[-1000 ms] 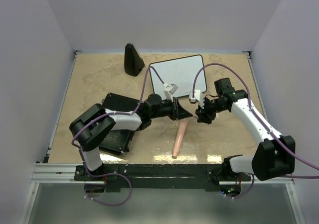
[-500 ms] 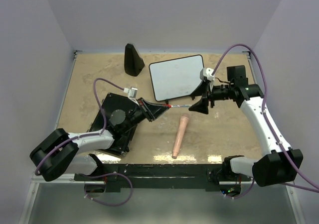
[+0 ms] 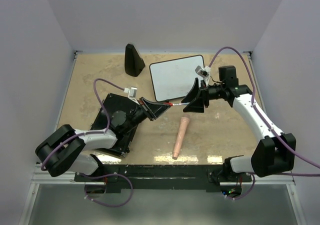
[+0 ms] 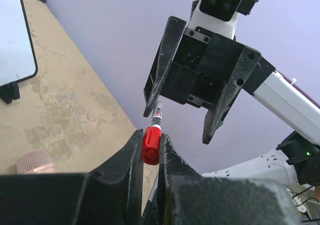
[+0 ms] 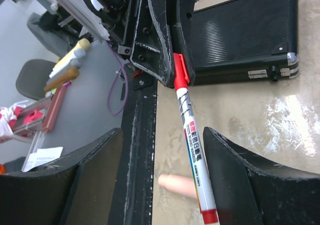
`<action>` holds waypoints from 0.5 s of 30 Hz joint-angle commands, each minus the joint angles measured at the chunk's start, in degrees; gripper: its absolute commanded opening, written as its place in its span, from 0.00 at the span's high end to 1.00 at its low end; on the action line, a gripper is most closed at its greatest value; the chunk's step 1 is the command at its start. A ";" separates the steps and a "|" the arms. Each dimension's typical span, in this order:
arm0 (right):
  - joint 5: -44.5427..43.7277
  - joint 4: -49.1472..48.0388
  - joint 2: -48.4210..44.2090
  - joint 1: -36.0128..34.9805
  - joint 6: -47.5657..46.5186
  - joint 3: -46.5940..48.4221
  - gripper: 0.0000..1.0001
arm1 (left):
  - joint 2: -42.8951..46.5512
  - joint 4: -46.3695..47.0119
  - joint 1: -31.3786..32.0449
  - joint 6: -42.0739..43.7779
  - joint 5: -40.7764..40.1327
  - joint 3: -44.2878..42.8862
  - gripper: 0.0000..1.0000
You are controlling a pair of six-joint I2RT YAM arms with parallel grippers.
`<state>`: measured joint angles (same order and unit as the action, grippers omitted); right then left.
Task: Write a sentence on the whiteboard
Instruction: Open the whiteboard marker at the center of the board.
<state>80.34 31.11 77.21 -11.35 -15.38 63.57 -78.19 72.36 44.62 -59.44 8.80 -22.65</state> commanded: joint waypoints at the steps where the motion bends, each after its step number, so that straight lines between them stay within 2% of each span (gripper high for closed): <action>1: 3.86 -8.08 -1.45 -0.69 8.60 -1.61 0.33 | -1.52 9.29 -0.06 0.55 0.43 -3.44 1.00; 6: 4.48 -10.62 -1.27 -1.83 10.53 -2.66 0.42 | -2.75 9.64 0.12 0.82 0.52 -3.98 1.00; 10: 5.09 -12.30 -1.36 -2.27 12.39 -3.19 0.55 | -3.28 10.08 0.20 0.99 0.78 -4.24 1.00; 15: 5.27 -13.18 -1.36 -2.36 12.91 -3.45 0.55 | -3.20 11.84 0.20 0.90 0.43 -3.89 1.00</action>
<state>81.01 20.43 77.21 -12.53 -5.08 60.40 -80.90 73.47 44.80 -59.46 11.05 -24.93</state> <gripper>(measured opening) 0.452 0.144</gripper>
